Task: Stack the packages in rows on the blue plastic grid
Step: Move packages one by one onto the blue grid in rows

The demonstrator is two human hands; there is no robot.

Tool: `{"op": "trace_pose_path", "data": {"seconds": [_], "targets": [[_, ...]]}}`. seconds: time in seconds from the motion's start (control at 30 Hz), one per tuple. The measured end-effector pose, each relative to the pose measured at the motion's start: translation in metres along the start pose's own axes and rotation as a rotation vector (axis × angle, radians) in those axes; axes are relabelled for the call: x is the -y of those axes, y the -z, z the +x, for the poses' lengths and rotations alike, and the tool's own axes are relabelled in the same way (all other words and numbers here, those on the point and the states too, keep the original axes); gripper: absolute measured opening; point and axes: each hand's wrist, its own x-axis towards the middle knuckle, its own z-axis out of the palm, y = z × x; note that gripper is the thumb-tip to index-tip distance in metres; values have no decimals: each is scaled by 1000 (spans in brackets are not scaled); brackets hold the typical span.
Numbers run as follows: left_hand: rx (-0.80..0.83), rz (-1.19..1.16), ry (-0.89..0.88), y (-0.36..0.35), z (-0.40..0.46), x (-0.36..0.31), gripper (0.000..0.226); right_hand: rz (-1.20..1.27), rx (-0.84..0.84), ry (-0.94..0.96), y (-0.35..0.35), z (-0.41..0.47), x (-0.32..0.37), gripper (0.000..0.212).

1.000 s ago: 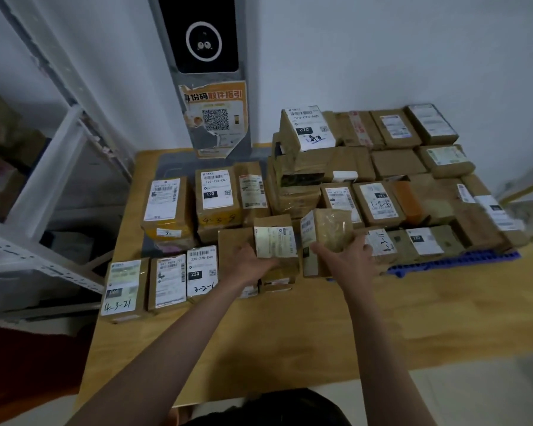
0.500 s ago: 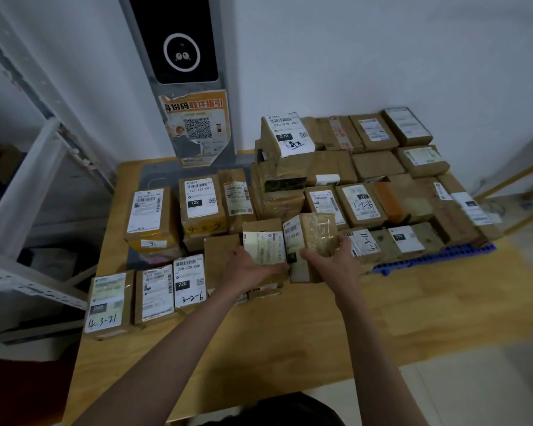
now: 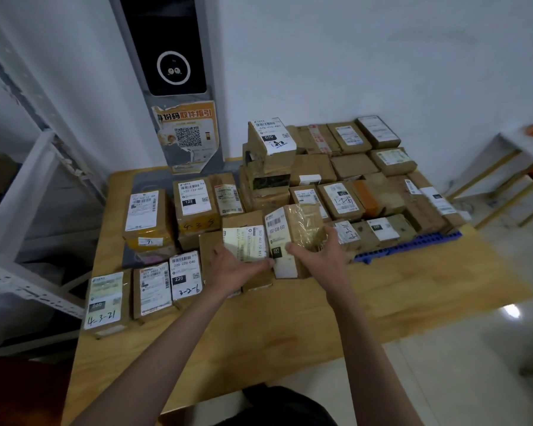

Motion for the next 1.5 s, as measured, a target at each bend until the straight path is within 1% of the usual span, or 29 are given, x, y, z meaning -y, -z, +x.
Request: {"op": "trace_pose_path", "data": {"seconds": [0.13,0.23,0.3,0.4,0.53,0.63,0.73,0.87,1.03,1.2,1.27,1.37,1.5], "targets": [[3,41,-30,0,-25,7,114,63,-14,-20,11,-29,-8,90],[-14,80,-89,0,-46,16,110,153,-51,-43,29,-54,-20,86],[-23,90,-132,-1,-60,24,105,167,-91,-62,47,-67,-29,90],[-23,84,-123,-6,-76,30,103,202,-166,-104,77,-82,-43,90],[14,132,-164,-23,-85,19,90,231,-239,-123,111,-96,-59,93],[48,130,-178,-42,-86,2,93,257,-279,-132,134,-101,-69,94],[53,167,-199,-64,-88,-19,96,275,-313,-131,158,-103,-81,93],[61,149,-215,-104,-89,-45,102,267,-364,-148,200,-104,-103,92],[100,132,-243,-181,-101,-87,111,295,-411,-169,277,-103,-139,92],[106,142,-230,-256,-120,-115,106,308,-407,-172,343,-92,-173,89],[103,143,-224,-279,-127,-120,110,316,-399,-176,360,-88,-186,81],[95,150,-207,-303,-133,-124,112,335,-370,-171,378,-81,-201,70],[67,168,-199,-322,-128,-137,106,363,-355,-182,397,-65,-211,69]]}}
